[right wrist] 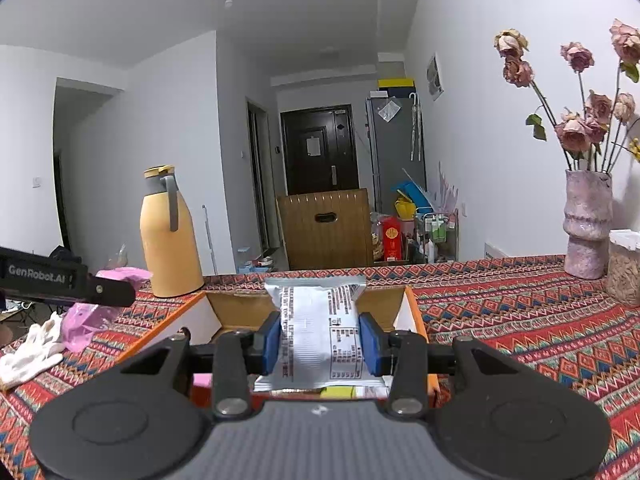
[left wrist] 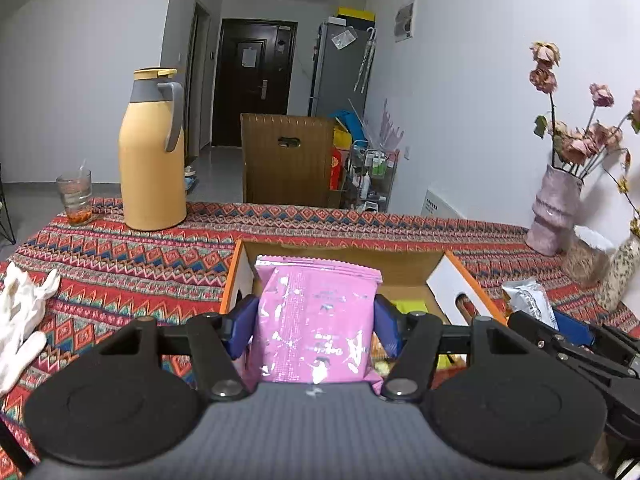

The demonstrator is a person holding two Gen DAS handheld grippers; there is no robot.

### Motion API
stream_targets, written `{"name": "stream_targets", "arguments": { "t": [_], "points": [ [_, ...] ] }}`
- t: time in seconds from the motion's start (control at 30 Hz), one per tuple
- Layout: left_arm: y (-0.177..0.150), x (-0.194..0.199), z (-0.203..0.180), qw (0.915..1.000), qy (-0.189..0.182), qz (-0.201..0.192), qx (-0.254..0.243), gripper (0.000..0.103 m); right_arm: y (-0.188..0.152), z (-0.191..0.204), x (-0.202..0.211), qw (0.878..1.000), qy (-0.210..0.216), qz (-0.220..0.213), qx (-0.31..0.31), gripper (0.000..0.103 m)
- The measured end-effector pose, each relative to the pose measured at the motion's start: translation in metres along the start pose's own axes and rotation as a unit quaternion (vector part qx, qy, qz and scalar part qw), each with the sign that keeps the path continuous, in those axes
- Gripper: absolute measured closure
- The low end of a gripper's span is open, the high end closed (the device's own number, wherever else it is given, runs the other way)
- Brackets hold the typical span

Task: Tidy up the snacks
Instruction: 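Lower the pink packet and white wrapper into the box and open both tools, then move both tools back over the snack pile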

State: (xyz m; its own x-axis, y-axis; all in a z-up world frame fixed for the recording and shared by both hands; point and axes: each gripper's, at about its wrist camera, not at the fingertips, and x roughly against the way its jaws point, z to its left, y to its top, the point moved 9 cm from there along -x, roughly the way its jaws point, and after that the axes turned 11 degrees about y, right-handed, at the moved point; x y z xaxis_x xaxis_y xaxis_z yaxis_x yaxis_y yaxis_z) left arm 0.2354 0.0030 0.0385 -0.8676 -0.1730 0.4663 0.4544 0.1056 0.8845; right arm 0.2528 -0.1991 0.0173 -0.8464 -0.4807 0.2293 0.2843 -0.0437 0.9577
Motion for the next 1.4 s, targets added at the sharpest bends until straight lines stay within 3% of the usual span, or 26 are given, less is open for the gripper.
{"name": "stream_targets", "arguments": {
  "t": [0.2, 0.33, 0.57, 0.67, 0.97, 1.0, 1.03, 1.1, 1.13, 1.17, 1.23, 1.4],
  "points": [
    [0.022, -0.027, 0.000, 0.9997, 0.015, -0.011, 0.018, 0.041, 0.019, -0.004, -0.034, 1.000, -0.004, 0.003, 0.014, 0.063],
    [0.024, -0.052, -0.001, 0.9994, 0.017, 0.002, 0.031, 0.041, 0.024, -0.008, -0.058, 1.000, -0.010, 0.010, 0.014, 0.063],
    [0.009, -0.097, 0.004, 0.9978, 0.041, 0.024, 0.046, 0.041, 0.014, -0.022, -0.096, 1.000, -0.013, 0.022, 0.007, 0.063],
    [-0.002, -0.112, 0.009, 0.9970, 0.044, 0.044, 0.047, 0.041, -0.001, -0.030, -0.105, 0.999, -0.008, 0.049, -0.004, 0.063],
    [-0.014, -0.116, 0.007, 0.9967, 0.043, 0.055, 0.042, 0.041, -0.015, -0.023, -0.110, 0.997, 0.000, 0.073, -0.002, 0.063],
    [-0.013, -0.114, 0.006, 0.9970, 0.042, 0.050, 0.041, 0.038, -0.015, -0.023, -0.109, 0.997, -0.002, 0.074, -0.003, 0.062],
    [-0.011, -0.111, 0.006, 0.9974, 0.039, 0.043, 0.042, 0.030, -0.015, -0.023, -0.108, 0.997, -0.002, 0.073, -0.005, 0.062],
    [-0.007, -0.103, 0.006, 0.9977, 0.047, 0.025, 0.042, 0.012, -0.013, -0.023, -0.106, 0.998, -0.003, 0.068, -0.007, 0.052],
    [-0.005, -0.098, 0.006, 0.9975, 0.056, 0.015, 0.042, 0.000, -0.012, -0.023, -0.105, 0.998, -0.004, 0.065, -0.008, 0.038],
    [-0.004, -0.095, 0.007, 0.9972, 0.061, 0.007, 0.043, 0.000, -0.012, -0.023, -0.104, 0.998, -0.007, 0.061, -0.009, 0.020],
    [-0.001, -0.090, 0.007, 0.9973, 0.058, 0.001, 0.046, 0.000, -0.009, -0.025, -0.101, 0.998, -0.013, 0.053, -0.011, 0.002],
    [0.000, -0.086, 0.005, 0.9975, 0.053, 0.002, 0.046, 0.000, -0.006, -0.032, -0.093, 0.999, -0.019, 0.041, -0.023, 0.000]
  ]
}}
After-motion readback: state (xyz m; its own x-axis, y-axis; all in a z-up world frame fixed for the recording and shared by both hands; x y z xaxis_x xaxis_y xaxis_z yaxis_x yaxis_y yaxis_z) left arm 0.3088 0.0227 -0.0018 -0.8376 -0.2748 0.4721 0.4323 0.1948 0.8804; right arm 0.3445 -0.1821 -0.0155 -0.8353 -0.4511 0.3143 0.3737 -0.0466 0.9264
